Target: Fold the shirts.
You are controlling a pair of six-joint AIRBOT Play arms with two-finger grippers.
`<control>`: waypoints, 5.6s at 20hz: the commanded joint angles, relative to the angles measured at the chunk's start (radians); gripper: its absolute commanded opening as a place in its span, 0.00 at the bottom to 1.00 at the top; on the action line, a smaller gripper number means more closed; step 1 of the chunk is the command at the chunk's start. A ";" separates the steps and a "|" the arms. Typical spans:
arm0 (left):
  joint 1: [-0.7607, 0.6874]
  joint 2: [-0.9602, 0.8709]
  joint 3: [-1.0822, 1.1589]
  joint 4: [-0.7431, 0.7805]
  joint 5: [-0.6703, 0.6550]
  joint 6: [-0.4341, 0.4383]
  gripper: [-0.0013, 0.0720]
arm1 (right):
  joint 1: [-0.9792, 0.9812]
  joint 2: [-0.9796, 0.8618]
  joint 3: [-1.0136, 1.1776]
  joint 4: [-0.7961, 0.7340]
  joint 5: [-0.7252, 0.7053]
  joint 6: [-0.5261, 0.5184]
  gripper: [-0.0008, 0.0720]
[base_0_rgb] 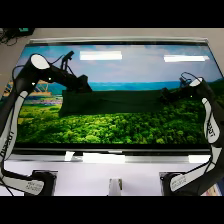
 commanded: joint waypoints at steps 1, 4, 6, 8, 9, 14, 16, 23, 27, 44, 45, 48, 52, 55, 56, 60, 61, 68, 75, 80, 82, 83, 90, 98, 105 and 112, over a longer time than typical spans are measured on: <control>-0.109 -0.026 0.000 -0.001 0.105 -0.002 0.06 | 0.000 0.102 0.003 0.074 0.090 -0.100 0.04; -0.225 -0.092 0.000 -0.017 0.220 -0.037 0.06 | 0.000 0.283 0.003 0.076 0.195 -0.095 0.04; -0.282 -0.130 0.000 -0.051 0.288 -0.043 0.06 | 0.000 0.416 0.003 0.074 0.285 -0.072 0.04; -0.322 -0.163 0.000 -0.053 0.340 -0.066 0.06 | 0.000 0.544 0.003 0.074 0.343 -0.046 0.04; -0.337 -0.183 0.000 -0.058 0.351 -0.095 0.06 | 0.000 0.596 0.003 0.074 0.365 -0.034 0.04; -0.462 -0.317 0.001 -0.369 0.366 -0.040 0.06 | 0.000 0.792 0.003 0.074 0.414 0.060 0.04; -0.526 -0.364 0.001 -0.490 0.409 -0.010 0.06 | 0.000 0.827 0.003 0.074 0.433 0.088 0.04; -0.488 -0.292 0.001 -0.427 0.414 0.121 0.06 | 0.000 0.799 0.002 0.021 0.425 0.104 0.04; -0.332 -0.062 0.001 -0.057 0.253 0.119 0.06 | 0.118 0.688 0.002 0.028 0.327 0.103 0.04; 0.055 0.552 -0.006 0.084 0.116 0.083 0.06 | 0.566 0.225 0.003 0.011 -0.114 0.193 0.94; 0.055 0.551 -0.010 0.085 0.117 0.083 0.06 | 0.510 0.254 0.003 -0.062 -0.036 0.181 0.92; 0.055 0.547 -0.014 0.098 0.117 0.083 0.06 | 0.326 0.294 -0.006 -0.262 0.214 0.161 0.92; 0.055 0.547 -0.014 0.098 0.117 0.083 0.06 | 0.201 0.294 -0.210 -0.249 0.327 0.127 0.91; 0.055 0.547 -0.014 0.098 0.117 0.082 0.06 | 0.226 0.294 -0.380 -0.176 0.213 0.080 0.92; 0.055 0.547 -0.014 0.098 0.116 0.082 0.06 | 0.230 0.293 -0.407 -0.167 0.173 0.079 0.92; 0.055 0.546 -0.014 0.098 0.117 0.082 0.06 | 0.230 0.277 -0.430 -0.151 0.089 0.091 0.86; 0.055 0.546 -0.014 0.098 0.117 0.082 0.06 | 0.230 0.269 -0.430 -0.133 0.074 0.090 0.85; 0.055 0.546 -0.014 0.098 0.117 0.082 0.06 | 0.230 0.238 -0.417 0.016 -0.018 0.074 0.04; 0.055 0.546 -0.014 0.098 0.117 0.083 0.06 | 0.019 0.237 -0.137 -0.031 -0.010 0.063 0.04; 0.055 0.546 -0.014 0.098 0.117 0.082 0.06 | -0.321 0.238 0.010 -0.032 0.105 0.086 0.04; 0.055 0.546 -0.014 0.098 0.117 0.074 0.06 | -0.448 0.245 0.021 -0.032 0.155 0.086 0.04; 0.055 0.546 -0.014 0.098 0.117 0.063 0.06 | -0.508 0.251 0.021 -0.036 0.175 0.085 0.04; 0.055 0.546 -0.014 0.097 0.100 0.037 0.06 | -0.763 0.264 -0.005 -0.363 0.330 0.088 0.04; 0.055 0.546 -0.014 0.097 0.082 0.029 0.06 | -0.843 0.356 -0.375 -0.372 0.264 0.105 0.04; 0.055 0.546 -0.014 0.097 0.081 0.030 0.06 | -0.843 0.447 -0.462 -0.398 0.274 0.125 0.04; 0.055 0.546 -0.014 0.098 0.082 0.031 0.06 | -0.843 0.486 -0.579 -0.459 0.268 0.125 0.04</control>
